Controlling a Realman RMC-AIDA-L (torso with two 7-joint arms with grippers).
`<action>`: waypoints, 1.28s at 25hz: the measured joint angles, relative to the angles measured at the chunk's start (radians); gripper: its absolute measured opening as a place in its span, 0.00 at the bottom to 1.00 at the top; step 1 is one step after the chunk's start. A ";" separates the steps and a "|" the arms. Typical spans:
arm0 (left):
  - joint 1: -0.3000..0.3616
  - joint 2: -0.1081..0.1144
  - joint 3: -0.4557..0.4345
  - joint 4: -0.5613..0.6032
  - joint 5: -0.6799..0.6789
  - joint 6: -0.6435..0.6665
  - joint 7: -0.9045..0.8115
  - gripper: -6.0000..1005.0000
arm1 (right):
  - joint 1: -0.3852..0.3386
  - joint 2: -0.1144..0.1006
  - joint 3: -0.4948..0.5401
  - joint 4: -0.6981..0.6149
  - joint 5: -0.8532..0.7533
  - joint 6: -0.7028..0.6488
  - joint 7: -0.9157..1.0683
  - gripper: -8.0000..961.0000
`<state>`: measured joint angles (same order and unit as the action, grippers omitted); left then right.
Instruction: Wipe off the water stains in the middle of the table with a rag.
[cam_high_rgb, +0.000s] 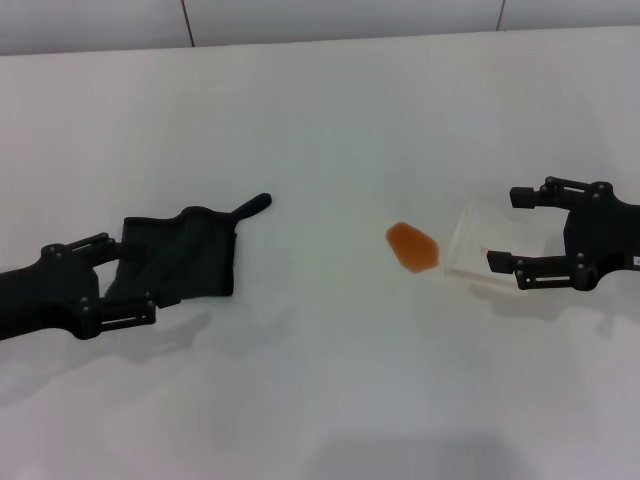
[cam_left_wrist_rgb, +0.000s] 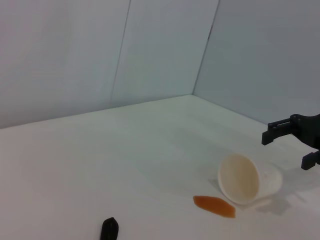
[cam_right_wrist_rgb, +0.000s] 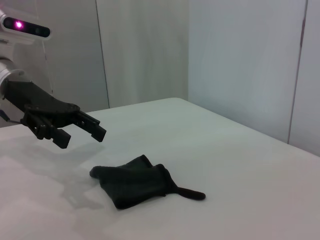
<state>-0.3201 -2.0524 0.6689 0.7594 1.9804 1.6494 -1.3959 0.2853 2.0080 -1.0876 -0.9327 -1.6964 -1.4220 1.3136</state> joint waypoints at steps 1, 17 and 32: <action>0.000 0.000 0.000 0.000 0.000 0.000 0.000 0.87 | 0.000 0.000 0.000 0.000 0.000 0.000 0.000 0.91; -0.007 -0.002 0.000 0.000 0.020 0.001 -0.007 0.87 | 0.000 0.000 0.000 0.000 -0.004 0.000 -0.002 0.91; -0.011 0.002 0.000 0.000 0.021 0.001 -0.008 0.87 | 0.093 0.000 -0.009 -0.296 -0.336 -0.035 0.393 0.91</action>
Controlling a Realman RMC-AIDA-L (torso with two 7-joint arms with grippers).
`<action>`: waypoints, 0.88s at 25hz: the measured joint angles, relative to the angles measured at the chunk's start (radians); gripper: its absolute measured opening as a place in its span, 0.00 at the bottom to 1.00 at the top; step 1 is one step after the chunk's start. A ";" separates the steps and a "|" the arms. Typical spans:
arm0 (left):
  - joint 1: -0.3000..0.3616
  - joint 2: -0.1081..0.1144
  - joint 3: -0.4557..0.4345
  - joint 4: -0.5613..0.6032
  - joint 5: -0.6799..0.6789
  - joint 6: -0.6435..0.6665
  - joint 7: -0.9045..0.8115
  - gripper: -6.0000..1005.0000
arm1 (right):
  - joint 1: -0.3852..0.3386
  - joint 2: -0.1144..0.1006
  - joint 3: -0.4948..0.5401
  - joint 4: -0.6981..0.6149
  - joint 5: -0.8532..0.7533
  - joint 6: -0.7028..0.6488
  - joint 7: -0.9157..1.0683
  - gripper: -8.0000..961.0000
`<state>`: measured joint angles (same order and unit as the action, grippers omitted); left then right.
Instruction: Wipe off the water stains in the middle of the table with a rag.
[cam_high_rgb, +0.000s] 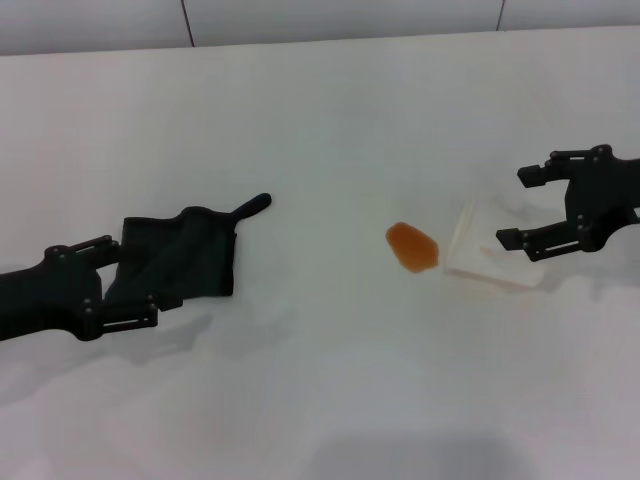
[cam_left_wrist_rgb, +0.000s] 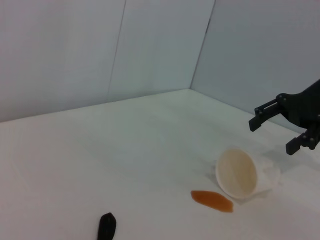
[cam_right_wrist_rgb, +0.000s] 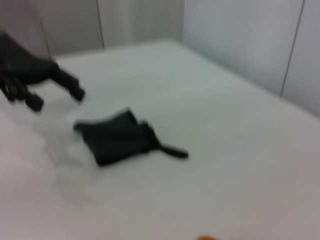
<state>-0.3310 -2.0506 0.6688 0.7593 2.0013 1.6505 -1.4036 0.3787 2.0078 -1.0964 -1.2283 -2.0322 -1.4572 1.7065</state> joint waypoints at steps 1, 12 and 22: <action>-0.001 0.000 0.000 0.000 -0.001 0.000 0.000 0.87 | 0.011 0.000 -0.006 -0.032 -0.036 -0.015 0.038 0.91; -0.014 0.003 -0.004 0.000 -0.004 -0.005 -0.002 0.87 | 0.130 0.001 -0.145 -0.235 -0.381 -0.132 0.303 0.91; -0.023 0.003 -0.006 0.000 -0.004 -0.008 -0.011 0.87 | 0.144 0.004 -0.255 -0.200 -0.407 -0.067 0.339 0.91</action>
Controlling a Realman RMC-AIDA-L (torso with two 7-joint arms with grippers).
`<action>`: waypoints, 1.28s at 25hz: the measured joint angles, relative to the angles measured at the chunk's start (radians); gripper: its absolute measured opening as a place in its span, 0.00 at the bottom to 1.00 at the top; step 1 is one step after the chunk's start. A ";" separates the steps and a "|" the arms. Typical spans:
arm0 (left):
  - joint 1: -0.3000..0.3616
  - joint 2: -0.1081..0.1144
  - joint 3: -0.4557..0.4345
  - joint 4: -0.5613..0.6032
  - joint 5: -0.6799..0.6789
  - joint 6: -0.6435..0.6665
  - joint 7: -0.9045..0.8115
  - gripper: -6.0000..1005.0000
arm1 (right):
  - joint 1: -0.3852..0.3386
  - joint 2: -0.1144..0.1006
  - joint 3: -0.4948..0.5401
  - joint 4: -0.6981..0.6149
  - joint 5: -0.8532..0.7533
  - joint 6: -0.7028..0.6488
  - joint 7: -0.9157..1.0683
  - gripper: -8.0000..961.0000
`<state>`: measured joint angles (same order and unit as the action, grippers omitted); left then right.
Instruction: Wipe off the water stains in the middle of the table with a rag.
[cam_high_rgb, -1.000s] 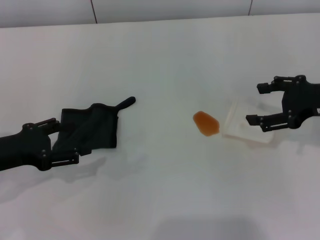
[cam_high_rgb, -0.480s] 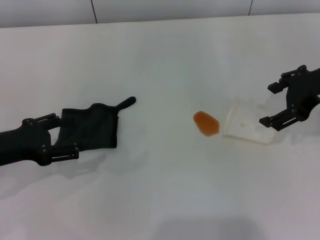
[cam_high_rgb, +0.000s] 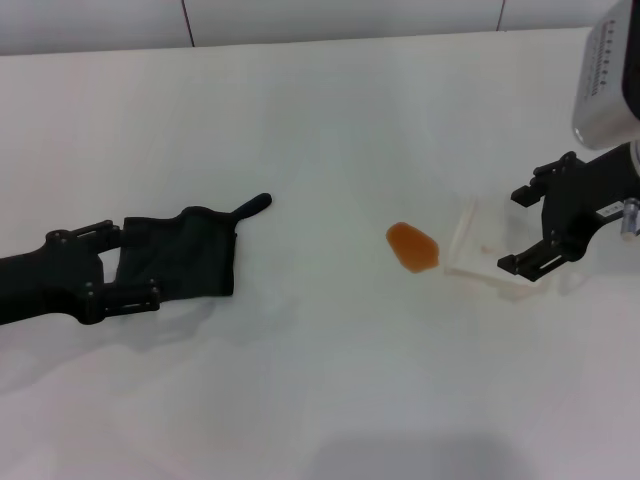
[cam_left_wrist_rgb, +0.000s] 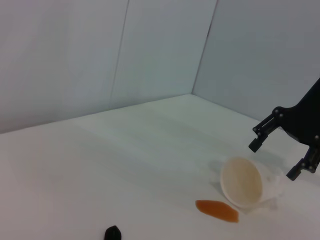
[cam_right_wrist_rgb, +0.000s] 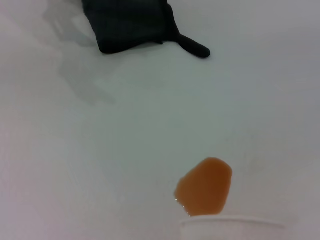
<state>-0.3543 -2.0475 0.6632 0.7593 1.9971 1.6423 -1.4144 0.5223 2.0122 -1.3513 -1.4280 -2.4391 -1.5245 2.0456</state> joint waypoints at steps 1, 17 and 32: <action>0.000 0.000 0.000 0.000 0.001 0.000 0.000 0.87 | 0.000 0.000 -0.011 0.006 -0.001 0.012 0.004 0.91; -0.003 -0.001 0.000 0.000 -0.001 -0.001 -0.001 0.87 | 0.012 0.000 -0.035 0.051 -0.030 0.039 0.084 0.91; -0.006 -0.005 0.000 0.000 0.003 -0.001 -0.001 0.87 | 0.021 0.000 -0.069 0.123 -0.056 0.089 0.085 0.91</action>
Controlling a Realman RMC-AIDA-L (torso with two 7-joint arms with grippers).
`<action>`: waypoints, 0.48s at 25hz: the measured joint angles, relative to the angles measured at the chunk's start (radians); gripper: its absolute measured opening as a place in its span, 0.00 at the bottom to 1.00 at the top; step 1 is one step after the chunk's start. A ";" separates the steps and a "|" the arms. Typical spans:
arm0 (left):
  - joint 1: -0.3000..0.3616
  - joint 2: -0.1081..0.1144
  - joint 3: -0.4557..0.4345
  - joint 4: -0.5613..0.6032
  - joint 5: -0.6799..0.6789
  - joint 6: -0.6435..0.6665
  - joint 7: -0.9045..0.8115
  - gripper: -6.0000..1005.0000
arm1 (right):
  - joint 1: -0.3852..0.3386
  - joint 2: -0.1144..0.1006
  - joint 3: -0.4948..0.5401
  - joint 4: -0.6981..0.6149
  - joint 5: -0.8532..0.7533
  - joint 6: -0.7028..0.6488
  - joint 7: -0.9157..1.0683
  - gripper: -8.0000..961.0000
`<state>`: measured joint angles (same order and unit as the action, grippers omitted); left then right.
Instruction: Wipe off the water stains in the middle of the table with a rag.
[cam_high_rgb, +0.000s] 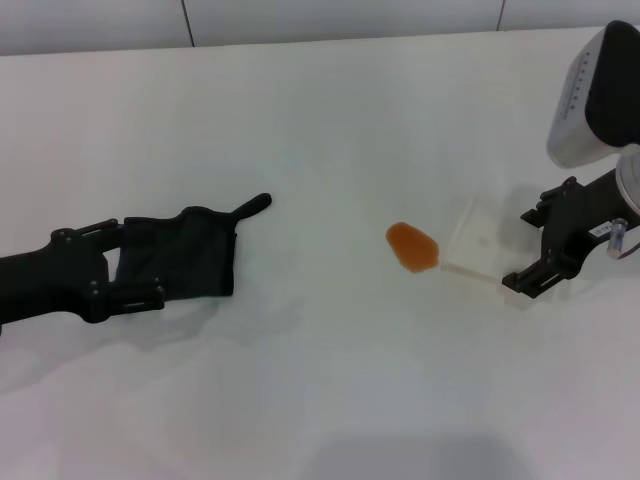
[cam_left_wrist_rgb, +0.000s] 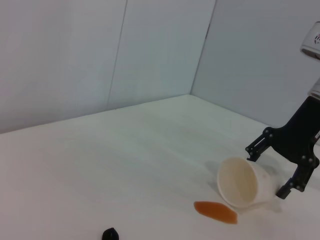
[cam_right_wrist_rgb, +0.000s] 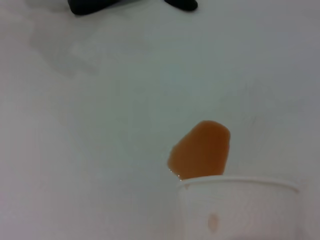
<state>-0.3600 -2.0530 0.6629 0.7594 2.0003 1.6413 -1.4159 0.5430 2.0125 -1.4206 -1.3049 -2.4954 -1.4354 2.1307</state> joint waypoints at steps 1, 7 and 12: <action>0.001 0.000 0.000 0.000 0.000 0.000 0.000 0.87 | 0.000 0.000 -0.004 0.002 -0.002 0.006 0.000 0.91; 0.002 -0.001 0.000 0.000 0.001 0.000 0.000 0.87 | 0.001 0.001 -0.019 0.015 -0.016 0.033 0.004 0.90; 0.001 -0.001 0.000 0.000 0.001 0.000 0.000 0.87 | 0.002 0.002 -0.020 0.019 -0.023 0.043 0.014 0.90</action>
<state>-0.3594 -2.0540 0.6626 0.7593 2.0018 1.6412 -1.4159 0.5446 2.0141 -1.4402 -1.2857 -2.5185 -1.3921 2.1443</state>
